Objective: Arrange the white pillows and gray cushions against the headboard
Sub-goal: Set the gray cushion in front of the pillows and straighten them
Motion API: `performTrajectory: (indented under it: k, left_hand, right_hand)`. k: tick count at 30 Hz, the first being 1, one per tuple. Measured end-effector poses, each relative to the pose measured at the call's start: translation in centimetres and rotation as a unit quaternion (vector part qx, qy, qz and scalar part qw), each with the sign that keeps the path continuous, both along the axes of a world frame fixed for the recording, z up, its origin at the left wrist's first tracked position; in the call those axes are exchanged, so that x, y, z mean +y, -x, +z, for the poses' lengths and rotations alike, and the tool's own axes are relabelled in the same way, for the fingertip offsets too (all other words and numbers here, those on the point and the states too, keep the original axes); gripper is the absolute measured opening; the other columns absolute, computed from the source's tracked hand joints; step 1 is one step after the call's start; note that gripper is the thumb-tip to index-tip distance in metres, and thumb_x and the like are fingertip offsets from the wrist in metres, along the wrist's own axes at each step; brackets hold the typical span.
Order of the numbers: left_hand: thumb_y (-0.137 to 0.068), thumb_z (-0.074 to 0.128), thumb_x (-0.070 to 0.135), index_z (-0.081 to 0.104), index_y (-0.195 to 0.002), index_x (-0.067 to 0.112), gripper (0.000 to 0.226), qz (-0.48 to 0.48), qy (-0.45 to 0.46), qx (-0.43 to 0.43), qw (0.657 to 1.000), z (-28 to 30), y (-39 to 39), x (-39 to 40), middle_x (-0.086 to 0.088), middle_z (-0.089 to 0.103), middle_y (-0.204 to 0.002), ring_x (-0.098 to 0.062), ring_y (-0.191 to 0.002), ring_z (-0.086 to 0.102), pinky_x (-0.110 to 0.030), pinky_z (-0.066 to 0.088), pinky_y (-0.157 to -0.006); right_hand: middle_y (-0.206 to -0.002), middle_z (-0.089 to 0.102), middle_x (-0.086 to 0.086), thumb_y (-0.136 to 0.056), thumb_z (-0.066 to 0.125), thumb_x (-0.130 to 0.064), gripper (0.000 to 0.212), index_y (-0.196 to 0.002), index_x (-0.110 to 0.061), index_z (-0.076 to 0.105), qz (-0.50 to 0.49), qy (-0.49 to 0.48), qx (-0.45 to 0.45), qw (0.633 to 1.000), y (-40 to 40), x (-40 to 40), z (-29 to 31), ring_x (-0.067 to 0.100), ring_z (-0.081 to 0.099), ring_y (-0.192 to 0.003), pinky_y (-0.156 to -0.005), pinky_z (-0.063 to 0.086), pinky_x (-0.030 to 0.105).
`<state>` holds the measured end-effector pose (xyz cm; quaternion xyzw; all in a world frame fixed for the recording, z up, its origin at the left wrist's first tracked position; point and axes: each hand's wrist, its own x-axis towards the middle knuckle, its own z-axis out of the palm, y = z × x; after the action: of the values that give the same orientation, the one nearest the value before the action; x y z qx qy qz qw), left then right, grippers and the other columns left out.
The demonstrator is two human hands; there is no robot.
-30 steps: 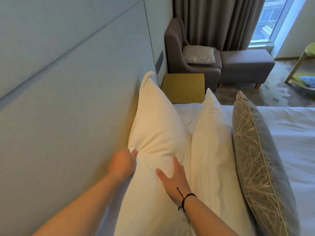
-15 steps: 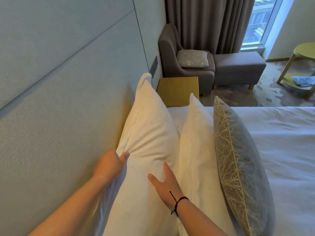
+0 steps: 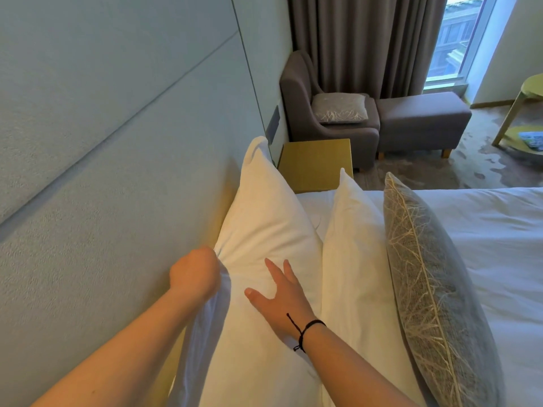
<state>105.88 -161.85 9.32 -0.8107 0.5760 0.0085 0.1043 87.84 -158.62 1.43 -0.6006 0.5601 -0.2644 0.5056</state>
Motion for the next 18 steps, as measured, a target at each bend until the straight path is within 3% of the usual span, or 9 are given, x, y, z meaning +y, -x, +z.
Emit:
performTrajectory:
  k: [4,9,14,16,18]
  left_hand:
    - [-0.092,0.056,0.031,0.049,-0.112,0.006,0.032,0.002,-0.014,0.123,0.992,0.0,0.4,-4.6,-0.017,0.063,-0.118,-0.036,-0.107,0.061,-0.034,0.044,-0.075]
    - [-0.094,0.057,0.034,0.042,-0.126,0.013,0.041,-0.023,0.072,0.339,0.938,0.0,2.6,-13.7,-0.019,0.058,-0.125,-0.032,-0.103,0.058,-0.035,0.045,-0.083]
    - [-0.092,0.058,0.047,0.038,-0.146,0.026,0.061,-0.078,0.052,0.322,0.942,0.4,4.2,-22.8,-0.014,0.039,-0.15,-0.035,-0.133,0.043,-0.046,0.039,-0.109]
    - [-0.092,0.058,0.048,0.039,-0.146,0.03,0.06,-0.072,0.079,0.339,0.935,0.4,4.5,-25.5,-0.01,0.036,-0.153,-0.033,-0.136,0.041,-0.045,0.037,-0.11]
    - [-0.091,0.061,0.044,0.042,-0.145,0.03,0.058,-0.049,0.124,0.402,0.906,0.3,4.8,-27.6,-0.008,0.037,-0.153,-0.031,-0.135,0.043,-0.041,0.04,-0.106]
  right_hand:
    - [-0.163,0.003,-0.014,-0.085,0.055,-0.065,0.073,-0.148,-0.048,0.02,-0.107,0.002,-0.059,0.993,1.7,-3.4,-0.2,0.012,0.012,-0.148,-0.117,0.026,0.038]
    - [-0.163,0.002,-0.009,-0.089,0.055,-0.059,0.073,-0.149,-0.047,0.016,-0.059,-0.026,-0.029,0.997,3.3,-6.8,-1.0,0.012,0.013,-0.148,-0.111,0.026,0.031]
    - [-0.162,0.002,-0.015,-0.086,0.057,-0.062,0.077,-0.148,-0.052,0.012,-0.021,-0.023,-0.032,0.999,2.8,-6.4,-1.7,0.008,0.011,-0.147,-0.115,0.021,0.03]
    - [-0.16,0.0,-0.021,-0.081,0.057,-0.066,0.08,-0.145,-0.059,0.009,0.001,-0.023,-0.016,1.0,2.7,-4.9,-2.8,0.004,0.008,-0.147,-0.118,0.018,0.03]
    - [-0.159,0.0,-0.023,-0.075,0.061,-0.068,0.084,-0.137,-0.067,0.004,0.009,-0.021,0.004,1.0,2.8,-3.3,-3.8,0.0,0.009,-0.146,-0.116,0.017,0.025]
